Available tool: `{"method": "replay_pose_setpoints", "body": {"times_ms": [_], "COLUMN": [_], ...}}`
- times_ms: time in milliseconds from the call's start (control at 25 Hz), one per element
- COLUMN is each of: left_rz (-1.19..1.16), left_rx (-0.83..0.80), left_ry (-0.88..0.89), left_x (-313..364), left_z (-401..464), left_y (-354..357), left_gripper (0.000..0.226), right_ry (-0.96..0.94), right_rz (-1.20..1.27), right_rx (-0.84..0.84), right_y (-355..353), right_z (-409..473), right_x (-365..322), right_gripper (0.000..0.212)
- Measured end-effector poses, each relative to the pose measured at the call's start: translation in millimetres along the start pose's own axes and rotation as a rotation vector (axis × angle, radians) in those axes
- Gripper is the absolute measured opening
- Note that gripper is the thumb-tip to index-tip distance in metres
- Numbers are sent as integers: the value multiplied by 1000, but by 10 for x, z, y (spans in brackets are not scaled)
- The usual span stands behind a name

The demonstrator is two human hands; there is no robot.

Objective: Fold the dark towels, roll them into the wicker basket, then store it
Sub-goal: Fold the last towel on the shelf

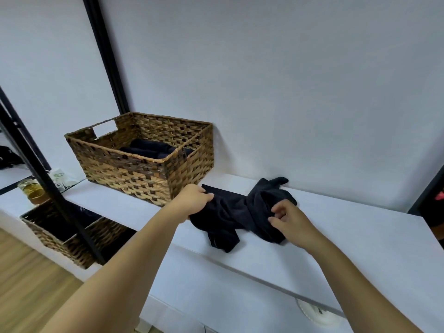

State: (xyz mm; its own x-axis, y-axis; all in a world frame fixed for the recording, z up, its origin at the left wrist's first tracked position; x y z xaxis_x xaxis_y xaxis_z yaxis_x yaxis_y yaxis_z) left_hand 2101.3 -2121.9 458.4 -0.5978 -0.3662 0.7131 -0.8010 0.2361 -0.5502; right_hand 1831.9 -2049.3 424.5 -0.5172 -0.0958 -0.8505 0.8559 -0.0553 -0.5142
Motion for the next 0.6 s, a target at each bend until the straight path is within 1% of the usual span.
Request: {"method": "replay_pose_setpoints", "body": {"times_ms": [80,160,200,240,280,320,400,440,480,520,560,600], "left_rz": [-3,20,33,38,27,-5,-141,-233,-336,-447,-544,-614], "left_rx": [11,22,25,28,30,31,65,102,146,187,222,249], "left_ry": [11,28,44,61,89,130,254,314,359,392,416,435], "left_x": [-42,-43,-33,-14,21,78,272,400,534,659,760,831], "left_z": [26,36,36,18,-12,-58,-189,-279,-386,-491,-585,-669], "left_y": [-3,30,55,75,83,62,-93,-233,-403,-589,-766,-927], "left_gripper": [18,21,24,27,31,33,33,32,30,26,24,23], "right_ry": [45,61,60,48,22,-17,-82,-89,-56,-9,36,66], "right_rz": [-55,-116,-141,-160,-174,-189,-179,-139,-36,141,335,486], "right_rx": [-41,-129,-156,-142,-76,42,305,403,473,509,498,438], "right_y": [44,107,130,120,63,-45,-371,-533,-685,-798,-862,-885], "right_z": [-21,-57,-73,-77,-59,-16,69,123,202,268,331,360], "right_x": [9,1,-23,-65,-124,-193,-409,-519,-584,-650,-691,-749], "right_gripper": [16,37,43,43,40,37,30,28,28,30,32,32]}}
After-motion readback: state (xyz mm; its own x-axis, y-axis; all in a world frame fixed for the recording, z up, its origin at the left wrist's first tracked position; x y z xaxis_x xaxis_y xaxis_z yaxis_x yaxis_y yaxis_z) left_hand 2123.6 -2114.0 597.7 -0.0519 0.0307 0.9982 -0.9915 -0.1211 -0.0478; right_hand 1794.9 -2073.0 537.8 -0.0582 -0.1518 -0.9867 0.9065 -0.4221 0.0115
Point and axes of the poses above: each hand's wrist, its own z-axis towards the middle knuckle, its own y-axis out of the palm, x = y × z, the point moved 6 cm from there along z, towards the middle knuckle, and after that the axes turned 10 degrees about -y, right-handed, at the moved point
